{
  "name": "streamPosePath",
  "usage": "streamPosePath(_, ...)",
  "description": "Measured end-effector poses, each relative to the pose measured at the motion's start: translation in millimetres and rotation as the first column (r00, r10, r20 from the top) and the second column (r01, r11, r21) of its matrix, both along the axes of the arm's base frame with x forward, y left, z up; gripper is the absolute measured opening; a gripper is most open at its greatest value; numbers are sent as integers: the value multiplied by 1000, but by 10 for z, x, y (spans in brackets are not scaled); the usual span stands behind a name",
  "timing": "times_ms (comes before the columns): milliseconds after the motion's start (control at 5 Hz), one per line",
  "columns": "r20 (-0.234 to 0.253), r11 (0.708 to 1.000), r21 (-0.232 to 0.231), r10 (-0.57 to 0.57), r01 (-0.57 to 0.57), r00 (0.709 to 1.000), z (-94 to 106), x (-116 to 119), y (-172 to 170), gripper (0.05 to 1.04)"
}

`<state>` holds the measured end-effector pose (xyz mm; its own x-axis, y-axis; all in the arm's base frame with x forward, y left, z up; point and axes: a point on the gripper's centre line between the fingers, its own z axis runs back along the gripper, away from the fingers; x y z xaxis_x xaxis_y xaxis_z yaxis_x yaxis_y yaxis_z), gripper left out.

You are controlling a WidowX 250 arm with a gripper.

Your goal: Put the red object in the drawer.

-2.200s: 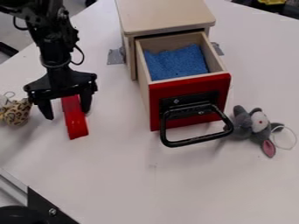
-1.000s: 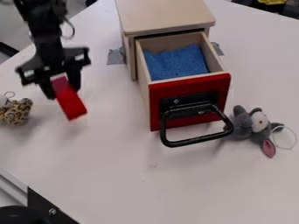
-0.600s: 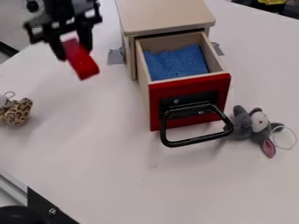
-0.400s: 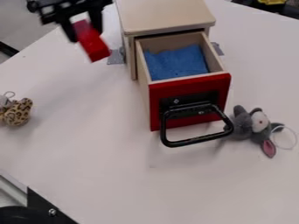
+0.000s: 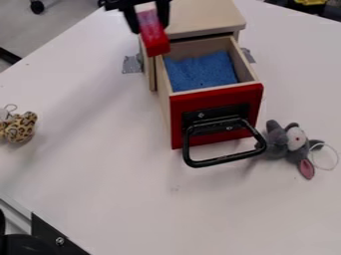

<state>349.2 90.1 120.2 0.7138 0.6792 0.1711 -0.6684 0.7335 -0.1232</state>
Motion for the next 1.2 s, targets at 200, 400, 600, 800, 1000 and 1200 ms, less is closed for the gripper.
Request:
streamPosePath(200, -21, 994, -4, -107, 107, 994, -58, 149, -147, 556)
streamPosePath(400, -14, 979, -7, -205, 205, 979, -62, 256, -293, 556)
streamPosePath(600, -16, 953, -37, -302, 301, 953, -57, 244, -443, 556)
streamPosePath(800, 11, 920, -59, -387, 387, 922, -50, 157, -601, 556)
streamPosePath(1000, 27, 899, -62, -432, 433, 901, -50, 81, -652, 556)
streamPosePath(1200, 61, 864, -77, -494, 497, 867, -75, 65, -716, 556)
